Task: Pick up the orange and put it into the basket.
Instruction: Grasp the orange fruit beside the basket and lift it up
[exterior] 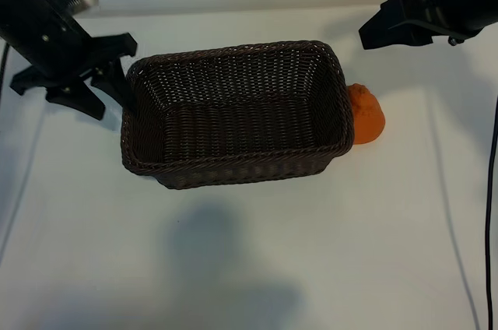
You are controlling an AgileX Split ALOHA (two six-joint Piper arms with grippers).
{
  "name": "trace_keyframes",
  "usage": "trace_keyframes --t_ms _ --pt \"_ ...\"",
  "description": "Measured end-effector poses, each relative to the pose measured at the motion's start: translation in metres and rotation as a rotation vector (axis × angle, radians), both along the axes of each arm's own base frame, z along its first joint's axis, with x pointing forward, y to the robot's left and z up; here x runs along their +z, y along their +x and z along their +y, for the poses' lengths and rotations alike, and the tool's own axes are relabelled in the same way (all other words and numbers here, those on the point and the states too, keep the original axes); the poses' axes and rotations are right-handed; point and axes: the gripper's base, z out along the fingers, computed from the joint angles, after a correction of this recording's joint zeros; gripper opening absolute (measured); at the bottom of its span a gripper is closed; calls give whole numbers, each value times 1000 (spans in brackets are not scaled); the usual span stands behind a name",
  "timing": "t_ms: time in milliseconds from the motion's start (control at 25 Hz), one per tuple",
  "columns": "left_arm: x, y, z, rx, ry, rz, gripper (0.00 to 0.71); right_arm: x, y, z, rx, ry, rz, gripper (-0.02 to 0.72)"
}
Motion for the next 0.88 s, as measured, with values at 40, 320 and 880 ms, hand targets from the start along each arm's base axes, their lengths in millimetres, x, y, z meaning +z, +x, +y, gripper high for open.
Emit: trace_keyframes --t_ms 40,320,880 --pt "6 -2 2 4 -1 -16 487 0 0 0 -1 5 0 447" --pt "31 -10 9 25 -4 -87 489 1 0 1 -2 18 2 447" --pt "39 -9 -1 6 -156 -120 489 1 0 1 -5 18 -2 447"
